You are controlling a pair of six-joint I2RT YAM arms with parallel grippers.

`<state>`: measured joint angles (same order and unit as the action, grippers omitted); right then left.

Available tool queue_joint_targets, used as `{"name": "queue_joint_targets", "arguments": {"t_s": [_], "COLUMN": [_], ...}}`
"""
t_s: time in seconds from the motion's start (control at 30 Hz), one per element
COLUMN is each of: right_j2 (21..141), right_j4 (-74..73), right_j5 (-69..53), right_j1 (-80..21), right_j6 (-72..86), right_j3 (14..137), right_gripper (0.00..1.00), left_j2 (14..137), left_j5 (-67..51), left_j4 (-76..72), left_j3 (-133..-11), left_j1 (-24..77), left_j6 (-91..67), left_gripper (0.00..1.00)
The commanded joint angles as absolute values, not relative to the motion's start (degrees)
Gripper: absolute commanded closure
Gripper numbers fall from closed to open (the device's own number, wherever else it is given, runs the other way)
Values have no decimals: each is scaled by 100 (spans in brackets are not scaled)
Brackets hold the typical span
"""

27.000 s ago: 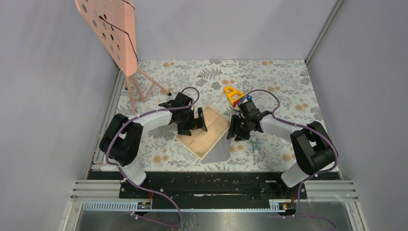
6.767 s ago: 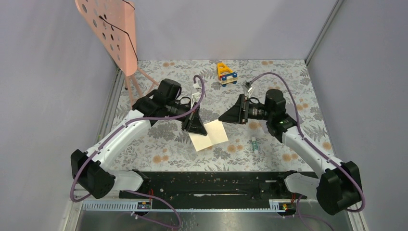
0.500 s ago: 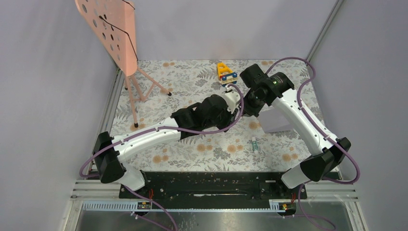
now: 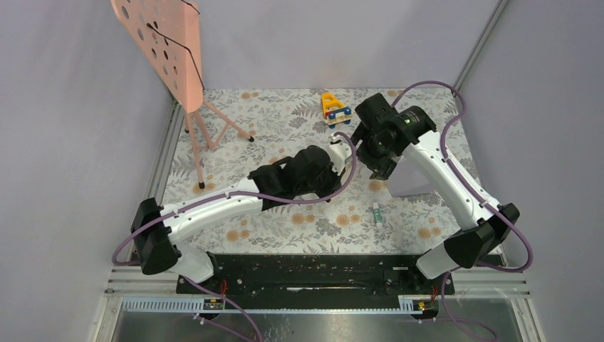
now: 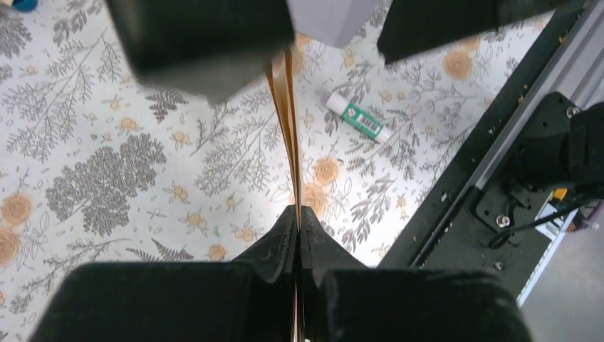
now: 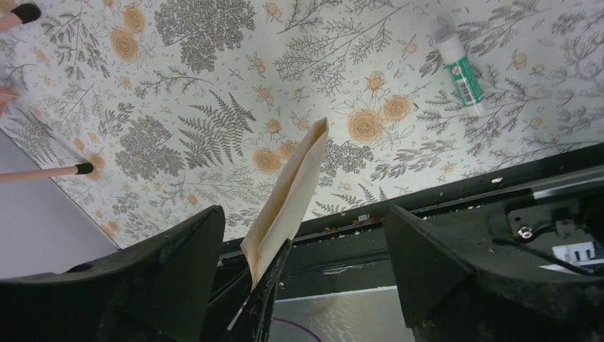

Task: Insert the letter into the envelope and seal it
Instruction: Fold the letter.

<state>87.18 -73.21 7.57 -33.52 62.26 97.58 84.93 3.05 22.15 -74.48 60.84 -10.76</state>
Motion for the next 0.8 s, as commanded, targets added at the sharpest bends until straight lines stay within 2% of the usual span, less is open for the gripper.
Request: {"name": "queue_joint_targets", "arguments": {"t_s": [0.0,0.23,0.43,0.53,0.67,0.77], "right_j2": [8630,8317,7610,6781,6209,6210], "right_j4": [-7403,-7218,-6355,-5188,-4132,-3440], "right_j5": [1132,1478,2452,2112,980,320], "right_j1": [-3305,-2553,-2105,-1882,-744,-218], "right_j6": [5833,4967,3514,3189,3533,3793], "right_j3": [10135,9823,8422,7191,5805,5147], "right_gripper": [10,7,2,1,2,4], "left_j2": [7951,7566,7218,7137,7102,7171], "left_j5": [39,-204,-732,-1637,-2937,-2940], "left_j4": [1885,2095,2247,2252,1824,1905], "left_j3": [-7128,-6835,-6817,-6846,-6727,-6800], "left_j1": [6074,5964,5453,4856,3994,3798], "left_j6": [-1071,-1104,-1184,-1446,-2085,-2117], "left_gripper": [100,100,100,100,100,100]}}
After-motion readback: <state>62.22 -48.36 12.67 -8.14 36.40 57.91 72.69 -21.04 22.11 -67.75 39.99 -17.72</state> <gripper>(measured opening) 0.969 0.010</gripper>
